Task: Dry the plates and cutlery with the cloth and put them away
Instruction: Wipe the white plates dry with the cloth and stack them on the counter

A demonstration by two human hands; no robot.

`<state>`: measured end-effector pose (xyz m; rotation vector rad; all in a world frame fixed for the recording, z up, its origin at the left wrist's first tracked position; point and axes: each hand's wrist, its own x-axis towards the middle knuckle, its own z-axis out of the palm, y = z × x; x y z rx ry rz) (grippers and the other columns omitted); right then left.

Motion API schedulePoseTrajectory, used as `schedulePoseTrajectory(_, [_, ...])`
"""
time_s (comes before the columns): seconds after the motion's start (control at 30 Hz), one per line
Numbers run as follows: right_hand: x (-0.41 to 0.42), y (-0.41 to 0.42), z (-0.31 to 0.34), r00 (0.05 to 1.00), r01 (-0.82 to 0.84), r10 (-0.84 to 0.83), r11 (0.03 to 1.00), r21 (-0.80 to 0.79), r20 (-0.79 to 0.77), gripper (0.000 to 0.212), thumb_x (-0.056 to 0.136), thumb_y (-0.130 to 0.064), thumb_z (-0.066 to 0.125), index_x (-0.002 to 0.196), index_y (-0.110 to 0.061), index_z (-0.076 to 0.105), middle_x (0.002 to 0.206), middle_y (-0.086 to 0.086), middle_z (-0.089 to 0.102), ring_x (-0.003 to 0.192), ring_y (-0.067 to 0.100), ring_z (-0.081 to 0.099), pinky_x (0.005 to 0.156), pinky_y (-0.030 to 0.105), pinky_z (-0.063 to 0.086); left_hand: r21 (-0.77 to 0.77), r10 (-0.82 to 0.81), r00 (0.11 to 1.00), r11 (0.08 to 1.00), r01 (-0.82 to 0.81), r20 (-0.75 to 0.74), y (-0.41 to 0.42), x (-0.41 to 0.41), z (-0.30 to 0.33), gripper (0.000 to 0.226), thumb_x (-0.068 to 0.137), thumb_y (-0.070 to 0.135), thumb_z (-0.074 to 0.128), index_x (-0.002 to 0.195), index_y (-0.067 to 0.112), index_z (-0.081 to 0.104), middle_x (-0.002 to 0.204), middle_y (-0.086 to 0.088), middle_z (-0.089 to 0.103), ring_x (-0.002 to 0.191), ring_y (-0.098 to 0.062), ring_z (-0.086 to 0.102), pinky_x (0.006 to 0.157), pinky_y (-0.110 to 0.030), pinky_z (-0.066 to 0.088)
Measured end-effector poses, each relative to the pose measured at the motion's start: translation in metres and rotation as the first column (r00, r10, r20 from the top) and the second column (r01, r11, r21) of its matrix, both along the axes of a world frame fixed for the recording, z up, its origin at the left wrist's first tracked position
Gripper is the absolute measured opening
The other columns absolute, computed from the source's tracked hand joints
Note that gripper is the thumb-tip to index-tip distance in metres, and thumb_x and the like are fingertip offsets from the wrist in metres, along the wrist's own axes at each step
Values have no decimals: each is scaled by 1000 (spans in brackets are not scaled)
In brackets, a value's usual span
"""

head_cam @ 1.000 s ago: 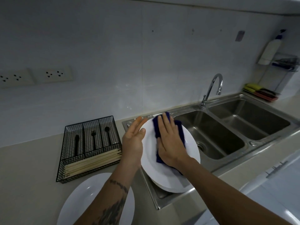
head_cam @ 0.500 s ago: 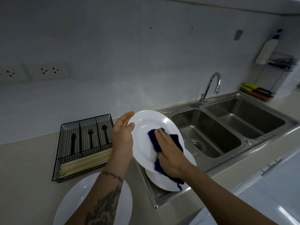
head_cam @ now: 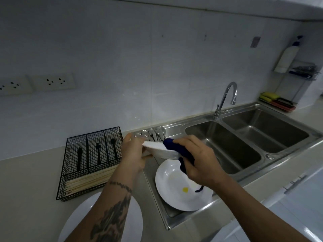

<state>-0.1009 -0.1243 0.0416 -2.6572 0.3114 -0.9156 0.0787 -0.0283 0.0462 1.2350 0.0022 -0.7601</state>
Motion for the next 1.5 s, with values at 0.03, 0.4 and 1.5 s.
schedulePoseTrajectory(0.03, [-3,-4,6,999,-3,2,1000,23,32,57,74,-5,65,128,-21,55,114,-6,57,98,9,56,84,29,51,36,-51,996,998,49,67,3,-2,0,43,95,5,52,126,35,46,107,-3,56,95,-26,59,88,-58,53])
schedulePoseTrajectory(0.4, [-27,-19,31,992,-4,-27,971,238,126,48,78,2,67,120,-20,60,108,-12,61,101,8,58,84,22,48,144,-299,549,940,308,780,30,-20,-13,56,96,28,57,146,42,38,118,2,69,108,-9,64,91,-28,54])
schedulePoseTrajectory(1.5, [2,-28,0,971,211,-233,935,284,45,58,90,-47,35,147,-38,30,157,-16,20,145,6,14,117,44,11,-123,-135,946,976,177,295,-1,-37,12,38,92,-3,58,111,27,72,87,2,74,81,-22,68,80,-40,59])
